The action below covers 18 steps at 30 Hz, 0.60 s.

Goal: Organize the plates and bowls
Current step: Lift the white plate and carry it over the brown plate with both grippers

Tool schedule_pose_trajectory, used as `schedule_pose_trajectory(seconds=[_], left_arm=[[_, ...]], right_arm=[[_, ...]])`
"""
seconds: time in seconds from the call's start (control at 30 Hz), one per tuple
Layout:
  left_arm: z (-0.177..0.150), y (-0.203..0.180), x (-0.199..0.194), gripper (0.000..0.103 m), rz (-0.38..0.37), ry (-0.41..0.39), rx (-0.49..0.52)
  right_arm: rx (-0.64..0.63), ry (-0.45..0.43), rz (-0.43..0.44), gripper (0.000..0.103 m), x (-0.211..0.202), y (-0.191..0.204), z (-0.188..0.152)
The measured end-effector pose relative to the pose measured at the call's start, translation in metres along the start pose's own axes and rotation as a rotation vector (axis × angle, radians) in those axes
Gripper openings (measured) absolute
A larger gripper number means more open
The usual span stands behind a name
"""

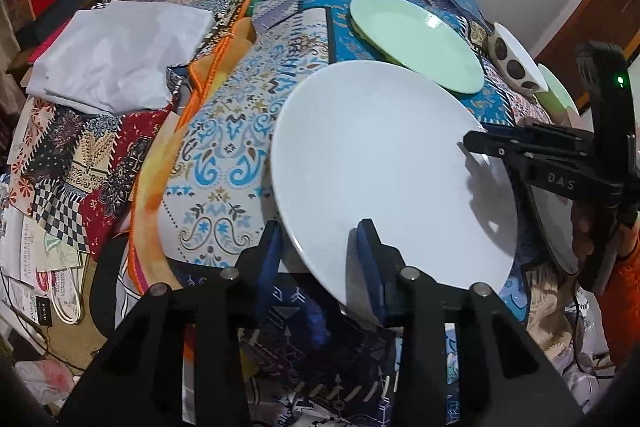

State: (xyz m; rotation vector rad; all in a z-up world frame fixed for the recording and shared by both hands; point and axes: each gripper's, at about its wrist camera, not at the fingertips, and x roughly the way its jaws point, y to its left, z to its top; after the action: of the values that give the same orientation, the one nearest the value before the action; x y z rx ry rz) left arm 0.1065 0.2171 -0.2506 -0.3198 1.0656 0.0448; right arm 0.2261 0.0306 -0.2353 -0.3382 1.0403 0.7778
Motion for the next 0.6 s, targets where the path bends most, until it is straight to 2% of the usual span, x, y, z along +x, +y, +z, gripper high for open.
schedule_pose_trajectory(seconds=[0.23, 0.47, 0.6], left_arm=[[-0.004, 0.007, -0.008, 0.039, 0.000, -0.002, -0.028], [-0.004, 0.005, -0.002, 0.034, -0.055, 0.023, -0.048], [-0.005, -0.005, 0.000, 0.034, -0.027, 0.011, -0.025]], right_arm=[[-0.002, 0.000, 0.000, 0.025, 0.000, -0.001, 0.000], [-0.012, -0.008, 0.004, 0.025, 0.001, -0.001, 0.000], [-0.006, -0.019, 0.009, 0.025, 0.002, -0.001, 0.000]])
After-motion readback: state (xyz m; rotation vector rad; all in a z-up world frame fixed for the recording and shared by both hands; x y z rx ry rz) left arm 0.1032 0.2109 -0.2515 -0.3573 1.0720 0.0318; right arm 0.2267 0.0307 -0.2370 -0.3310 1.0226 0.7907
